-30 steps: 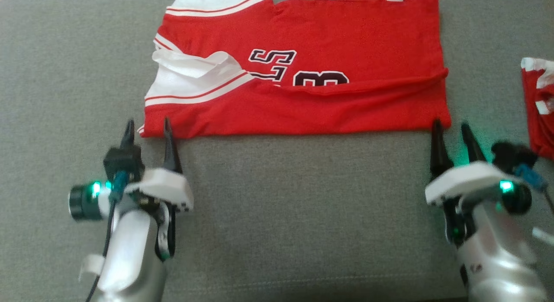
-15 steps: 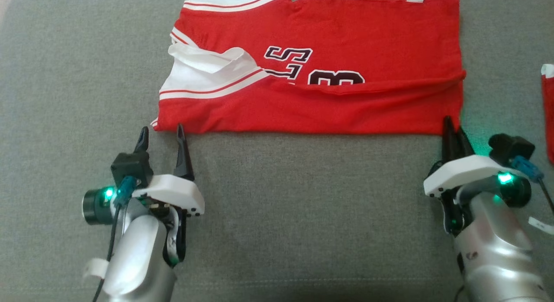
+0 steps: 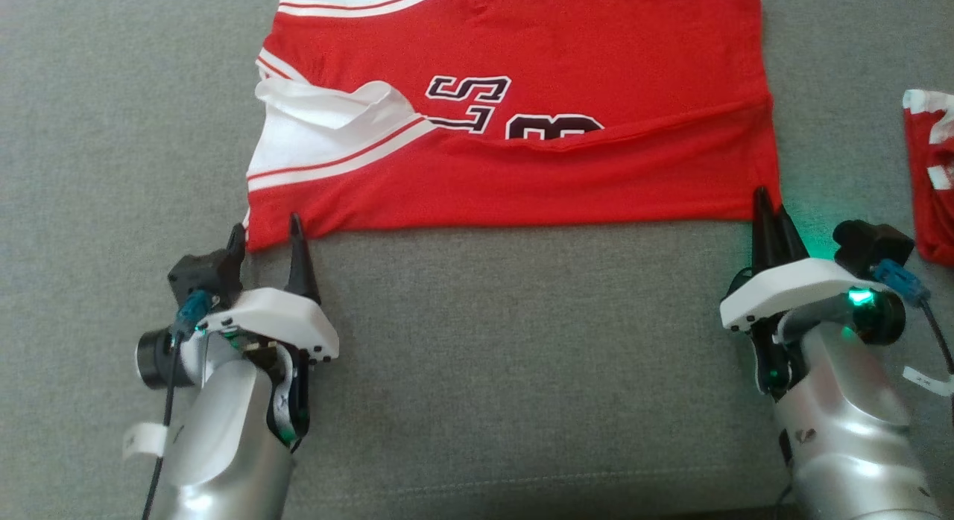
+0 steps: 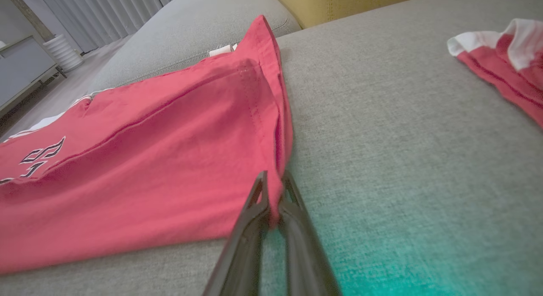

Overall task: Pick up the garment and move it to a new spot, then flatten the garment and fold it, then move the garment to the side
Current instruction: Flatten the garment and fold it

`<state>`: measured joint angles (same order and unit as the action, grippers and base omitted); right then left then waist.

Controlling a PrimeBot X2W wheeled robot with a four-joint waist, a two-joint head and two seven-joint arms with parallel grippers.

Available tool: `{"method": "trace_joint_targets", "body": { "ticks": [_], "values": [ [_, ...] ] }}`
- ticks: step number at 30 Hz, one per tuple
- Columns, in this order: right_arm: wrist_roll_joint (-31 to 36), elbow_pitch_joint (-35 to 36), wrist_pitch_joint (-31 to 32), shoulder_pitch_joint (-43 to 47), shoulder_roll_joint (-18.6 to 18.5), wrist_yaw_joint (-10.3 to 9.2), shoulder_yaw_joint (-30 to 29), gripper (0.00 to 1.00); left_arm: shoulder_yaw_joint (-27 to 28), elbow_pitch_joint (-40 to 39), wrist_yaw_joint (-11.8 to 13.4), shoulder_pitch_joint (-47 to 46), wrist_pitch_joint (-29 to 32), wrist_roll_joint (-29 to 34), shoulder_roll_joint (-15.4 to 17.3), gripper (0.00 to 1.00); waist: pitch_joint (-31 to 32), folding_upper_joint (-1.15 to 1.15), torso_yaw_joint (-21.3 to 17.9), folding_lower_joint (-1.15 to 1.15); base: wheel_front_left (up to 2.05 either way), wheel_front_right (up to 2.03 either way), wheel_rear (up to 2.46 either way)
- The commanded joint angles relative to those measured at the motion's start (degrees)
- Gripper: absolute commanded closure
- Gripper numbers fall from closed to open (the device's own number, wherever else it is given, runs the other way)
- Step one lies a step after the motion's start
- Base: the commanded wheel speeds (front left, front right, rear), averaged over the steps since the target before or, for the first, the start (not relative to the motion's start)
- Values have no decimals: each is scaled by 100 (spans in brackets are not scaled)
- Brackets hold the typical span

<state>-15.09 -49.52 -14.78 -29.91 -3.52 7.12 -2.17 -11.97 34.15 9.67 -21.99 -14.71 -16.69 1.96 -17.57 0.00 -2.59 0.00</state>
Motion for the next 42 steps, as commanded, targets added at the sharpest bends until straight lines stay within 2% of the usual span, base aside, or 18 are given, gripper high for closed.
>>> {"method": "trace_joint_targets", "body": {
  "ticks": [1, 4, 5, 6, 7, 15, 25, 26, 27, 34, 37, 42],
  "values": [
    [-41, 177, -21, -9, 26, 36, 117, 100, 187, -41, 49, -222, -29, -1, 92, 0, -4, 0, -28, 0, 0, 0, 0],
    [-83, 218, -21, 8, 31, 36, 172, 100, 89, 244, -26, -241, -29, -104, 92, 0, 35, 0, -60, 0, 0, 0, 0],
    [-95, 226, -21, 19, 32, 36, 187, 100, 55, 341, -53, -234, -29, -157, 92, 41, 64, 0, -66, 0, 0, 0, 0],
    [-106, 230, -21, 33, 33, 36, 198, 100, 19, 412, -74, -229, -29, -175, 92, 76, 96, 0, -69, 0, 0, 0, 0],
    [-116, 234, -21, 50, 33, 36, 205, 100, -11, 460, -102, -217, -29, -186, 92, 100, 132, 0, -69, 0, 0, 0, 0],
    [-171, 177, -21, 336, 8, 36, 130, 100, 134, 506, -181, 158, -29, -278, 92, 100, 680, 0, -14, 0, 0, 0, 0],
    [-357, 4, -22, 1220, -1, 36, 80, 100, 109, 220, -358, 1304, -29, -12, 92, 100, 1418, 0, 171, 0, 0, 0, 0],
    [-385, -36, -22, 1261, -10, 36, 73, 76, 93, 185, -361, 1363, -29, -21, 92, 63, 1426, 0, 185, 0, 0, 0, 0],
    [-405, -58, -22, 1278, -31, 36, 58, 0, 74, 146, -354, 1397, -29, -12, 92, 0, 1420, 0, 199, 0, 0, 0, 0],
    [-275, 159, -21, 898, -248, 36, 41, 0, -39, -251, -403, 932, -29, 409, 121, 0, 1111, 0, 231, 0, 0, 0, 0],
    [-191, 228, 103, 431, -392, 36, 163, 0, -132, -208, -558, 266, -29, 644, 279, 0, 871, 0, 210, 0, 0, 0, 0],
    [-39, 112, 614, -474, -627, 36, 493, 0, -363, 297, -917, -1187, 218, 910, 530, 0, 417, 0, 137, 0, 0, 0, 0]
  ]
}}
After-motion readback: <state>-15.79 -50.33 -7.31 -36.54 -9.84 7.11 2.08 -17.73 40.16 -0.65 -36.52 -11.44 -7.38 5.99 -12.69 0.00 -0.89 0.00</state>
